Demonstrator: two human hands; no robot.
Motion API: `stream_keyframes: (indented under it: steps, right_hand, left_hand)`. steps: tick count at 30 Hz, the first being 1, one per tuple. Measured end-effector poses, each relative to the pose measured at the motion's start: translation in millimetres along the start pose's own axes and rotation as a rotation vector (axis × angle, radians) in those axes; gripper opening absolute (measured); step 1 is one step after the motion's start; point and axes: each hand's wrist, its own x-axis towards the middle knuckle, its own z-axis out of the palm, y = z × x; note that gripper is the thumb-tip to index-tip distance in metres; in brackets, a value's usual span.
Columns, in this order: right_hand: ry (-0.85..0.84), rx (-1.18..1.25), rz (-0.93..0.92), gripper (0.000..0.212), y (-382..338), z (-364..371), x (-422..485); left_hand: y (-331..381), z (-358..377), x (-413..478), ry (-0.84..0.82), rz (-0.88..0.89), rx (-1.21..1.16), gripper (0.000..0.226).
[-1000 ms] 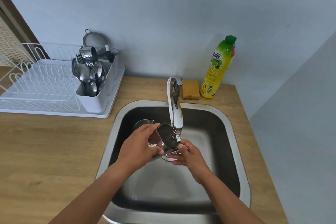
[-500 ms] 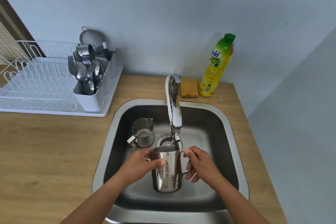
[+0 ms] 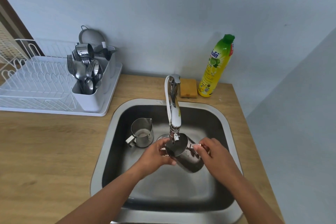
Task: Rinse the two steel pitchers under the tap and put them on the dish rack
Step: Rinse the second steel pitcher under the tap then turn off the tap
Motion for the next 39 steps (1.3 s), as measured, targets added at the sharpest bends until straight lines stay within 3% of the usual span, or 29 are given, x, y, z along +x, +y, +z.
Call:
stream_keyframes:
  steps: [4, 9, 13, 16, 21, 39]
  right_hand:
    - [0.037, 0.227, 0.047, 0.012, 7, 14, 7]
    - [0.052, 0.655, 0.187, 0.013, 10, 39, 20]
    - [-0.065, 0.843, 0.271, 0.017, 15, 53, 26]
    - [-0.147, 0.789, 0.273, 0.017, 20, 47, 24]
    - [-0.139, 0.742, 0.255, 0.015, 24, 51, 24]
    - [-0.216, 0.617, 0.326, 0.016, 22, 63, 23]
  left_hand:
    - [11, -4, 12, 0.139, 0.092, 0.070, 0.069]
    - [27, -12, 4, 0.304, 0.174, 0.393, 0.074]
    - [25, -19, -7, 0.278, 0.138, 0.445, 0.076]
    - [13, -15, -14, 0.272, 0.111, 0.399, 0.071]
    - [3, -9, -14, 0.278, 0.100, 0.303, 0.072]
    - [-18, -24, -4, 0.222, -0.018, 0.353, 0.067]
